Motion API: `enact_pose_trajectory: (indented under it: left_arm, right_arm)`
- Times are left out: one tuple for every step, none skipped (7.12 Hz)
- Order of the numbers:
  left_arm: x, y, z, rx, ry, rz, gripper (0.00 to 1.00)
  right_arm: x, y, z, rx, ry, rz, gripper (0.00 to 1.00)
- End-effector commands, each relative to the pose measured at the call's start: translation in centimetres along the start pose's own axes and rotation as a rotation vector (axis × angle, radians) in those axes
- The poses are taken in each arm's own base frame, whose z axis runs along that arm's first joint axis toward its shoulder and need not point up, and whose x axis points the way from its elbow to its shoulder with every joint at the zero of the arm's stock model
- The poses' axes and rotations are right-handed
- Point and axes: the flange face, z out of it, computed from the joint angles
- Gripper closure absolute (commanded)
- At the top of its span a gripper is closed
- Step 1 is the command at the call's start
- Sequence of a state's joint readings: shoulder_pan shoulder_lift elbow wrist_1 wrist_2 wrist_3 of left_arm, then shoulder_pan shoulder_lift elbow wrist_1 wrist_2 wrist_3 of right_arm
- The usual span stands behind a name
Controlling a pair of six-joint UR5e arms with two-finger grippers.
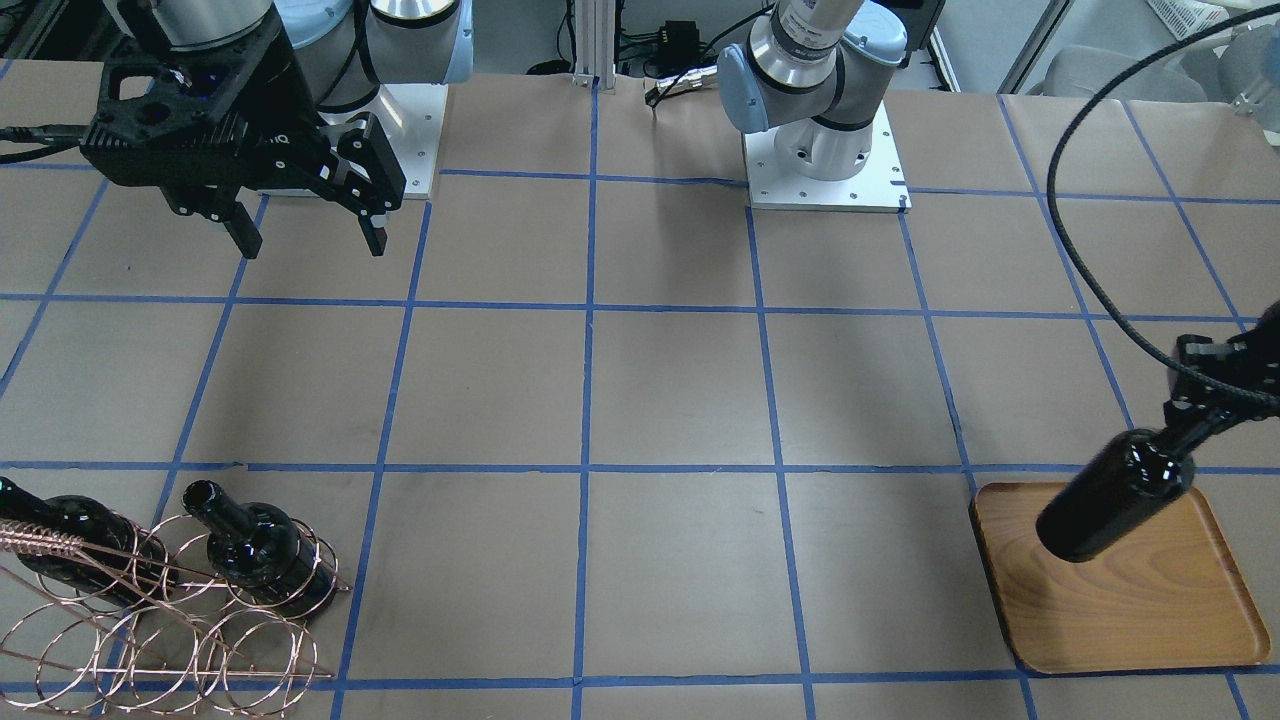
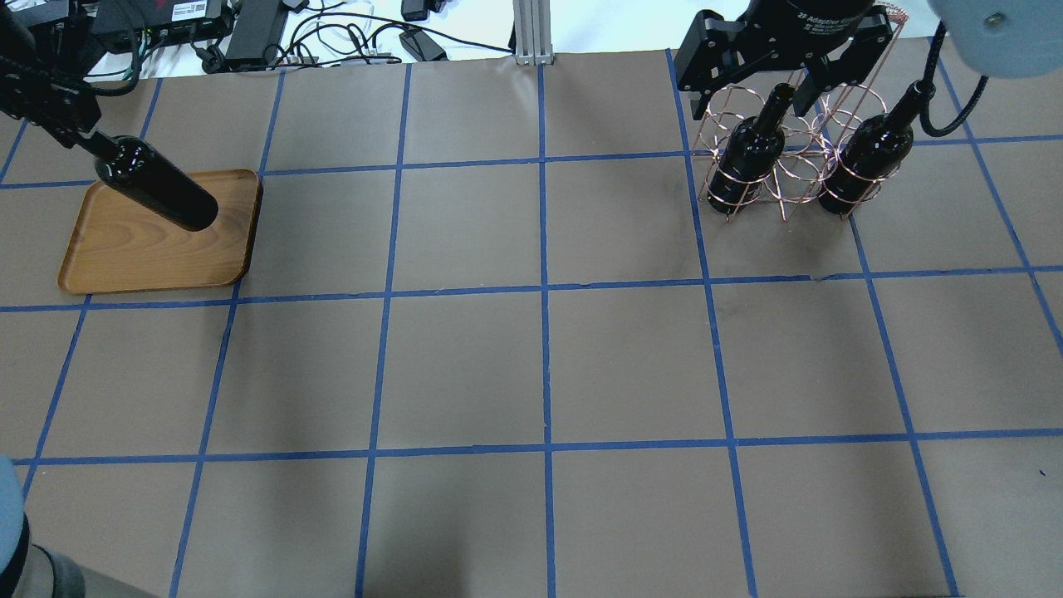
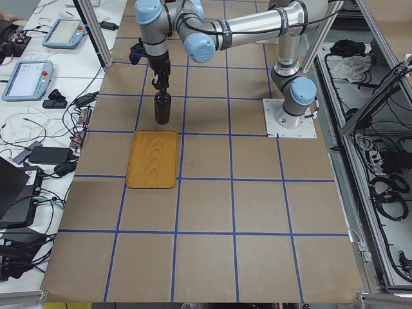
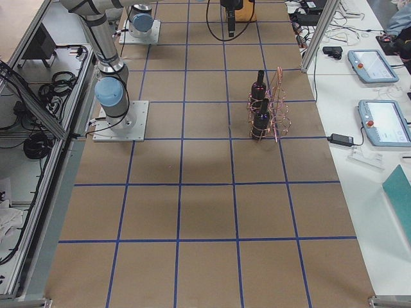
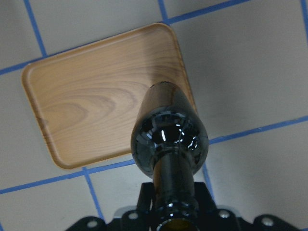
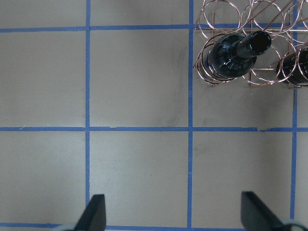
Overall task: Take wine from basket and place on tray
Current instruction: 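Lift the bottle and carry it over the wooden tray with the left gripper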
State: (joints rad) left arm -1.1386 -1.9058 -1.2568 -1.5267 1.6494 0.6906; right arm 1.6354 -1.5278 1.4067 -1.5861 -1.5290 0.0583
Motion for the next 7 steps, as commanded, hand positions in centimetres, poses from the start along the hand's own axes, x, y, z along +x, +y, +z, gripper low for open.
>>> enact_pose_trajectory:
  left_arm:
    - [-5.3, -0.4, 3.4, -0.035, -0.066, -0.009, 1.00]
    - [-6.7, -0.8, 4.2, -0.032, -0.067, -0.004, 1.00]
    - [-7.4, -1.8, 5.2, -0.027, -0.059, -0.002, 1.00]
    - [-7.3, -2.4, 6.4, -0.008, -0.020, -0.008, 1.00]
    - [-7.3, -2.5, 6.7, -0.005, -0.007, -0.010, 1.00]
    - [-7.4, -2.3, 6.7, -0.013, -0.004, -0.011, 1.00]
    - [-7.4, -2.2, 6.9, -0.019, -0.003, -0.012, 1.00]
  right_arm:
    - [-0.1, 0.0, 0.0, 0.000, -0.001, 0.000, 0.00]
    - [-0.1, 0.0, 0.0, -0.001, 0.000, -0.001, 0.00]
    - [-0.1, 0.1, 0.1, -0.003, 0.000, -0.001, 0.00]
    - [-0.1, 0.0, 0.0, -0.002, 0.000, 0.000, 0.00]
    - [-0.1, 0.1, 0.1, -0.003, 0.000, -0.001, 0.00]
    - [-0.1, 0.1, 0.1, -0.003, 0.000, 0.000, 0.00]
    - [-0.1, 0.1, 0.1, -0.003, 0.000, -0.001, 0.00]
